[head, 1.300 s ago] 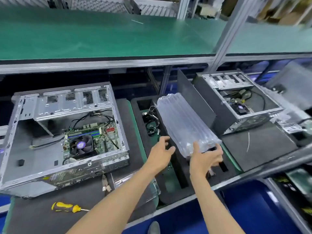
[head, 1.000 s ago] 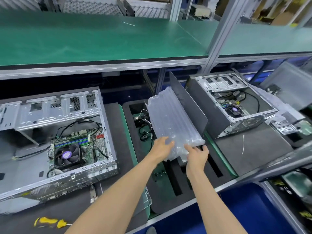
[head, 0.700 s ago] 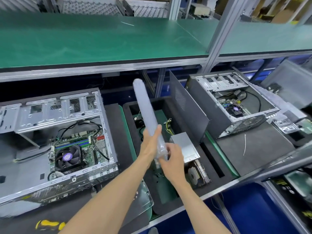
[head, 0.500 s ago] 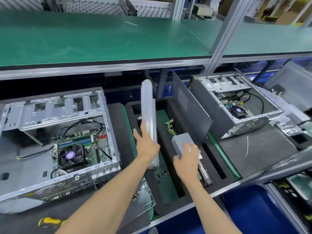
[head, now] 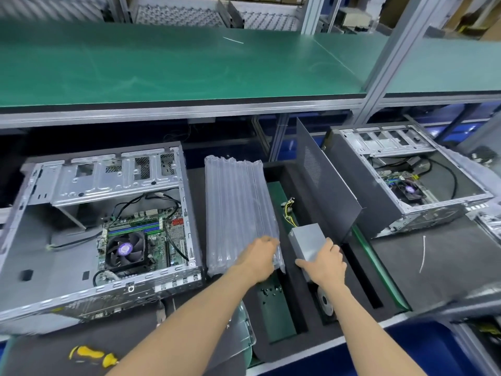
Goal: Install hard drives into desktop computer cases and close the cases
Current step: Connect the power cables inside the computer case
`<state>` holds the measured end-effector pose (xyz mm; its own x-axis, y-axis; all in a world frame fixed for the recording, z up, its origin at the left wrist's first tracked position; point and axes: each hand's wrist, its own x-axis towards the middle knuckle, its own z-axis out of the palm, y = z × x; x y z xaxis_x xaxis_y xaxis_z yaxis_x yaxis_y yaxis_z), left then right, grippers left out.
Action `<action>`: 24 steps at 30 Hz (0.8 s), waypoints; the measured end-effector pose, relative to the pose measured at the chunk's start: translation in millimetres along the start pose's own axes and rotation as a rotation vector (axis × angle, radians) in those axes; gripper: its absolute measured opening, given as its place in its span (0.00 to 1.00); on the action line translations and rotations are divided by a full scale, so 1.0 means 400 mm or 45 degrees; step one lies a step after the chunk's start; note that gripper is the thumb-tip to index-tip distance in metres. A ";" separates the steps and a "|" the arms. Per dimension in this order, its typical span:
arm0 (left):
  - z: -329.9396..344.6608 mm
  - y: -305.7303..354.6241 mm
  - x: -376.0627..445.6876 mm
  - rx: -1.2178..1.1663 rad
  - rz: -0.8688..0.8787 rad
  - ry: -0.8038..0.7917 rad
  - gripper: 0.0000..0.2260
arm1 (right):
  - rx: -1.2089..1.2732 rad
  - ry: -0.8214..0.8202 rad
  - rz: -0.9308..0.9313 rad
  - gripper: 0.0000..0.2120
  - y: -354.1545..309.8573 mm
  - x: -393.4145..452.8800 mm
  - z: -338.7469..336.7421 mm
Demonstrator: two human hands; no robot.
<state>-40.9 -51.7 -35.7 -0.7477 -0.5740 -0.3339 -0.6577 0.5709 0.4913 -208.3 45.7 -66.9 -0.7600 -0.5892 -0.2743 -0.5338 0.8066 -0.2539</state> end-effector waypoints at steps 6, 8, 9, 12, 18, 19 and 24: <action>0.006 0.007 0.045 -0.161 -0.093 -0.039 0.23 | 0.018 0.133 -0.040 0.43 0.004 0.013 0.004; 0.003 0.012 0.055 -0.255 -0.130 -0.040 0.22 | 0.023 0.167 -0.045 0.43 0.002 0.013 0.001; 0.003 0.014 0.058 -0.316 -0.153 -0.042 0.22 | 0.035 0.193 -0.054 0.43 0.000 0.010 -0.002; 0.010 0.014 0.067 -0.490 -0.214 -0.031 0.21 | 0.087 0.286 -0.096 0.43 -0.012 0.004 -0.028; 0.024 0.055 0.084 -0.900 -0.223 -0.075 0.28 | 0.131 0.540 -0.255 0.41 -0.052 -0.035 -0.144; 0.020 0.072 0.085 -1.017 -0.230 -0.070 0.30 | 0.148 0.576 -0.282 0.41 -0.063 -0.050 -0.165; -0.063 0.123 0.069 -1.663 -0.195 0.149 0.31 | 0.275 0.741 -0.354 0.45 -0.135 -0.142 -0.264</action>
<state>-91.8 -54.3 -0.6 -0.6186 -0.6661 -0.4166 -0.1134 -0.4490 0.8863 -175.5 40.7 60.2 -0.7132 -0.6038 0.3562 -0.6981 0.5657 -0.4388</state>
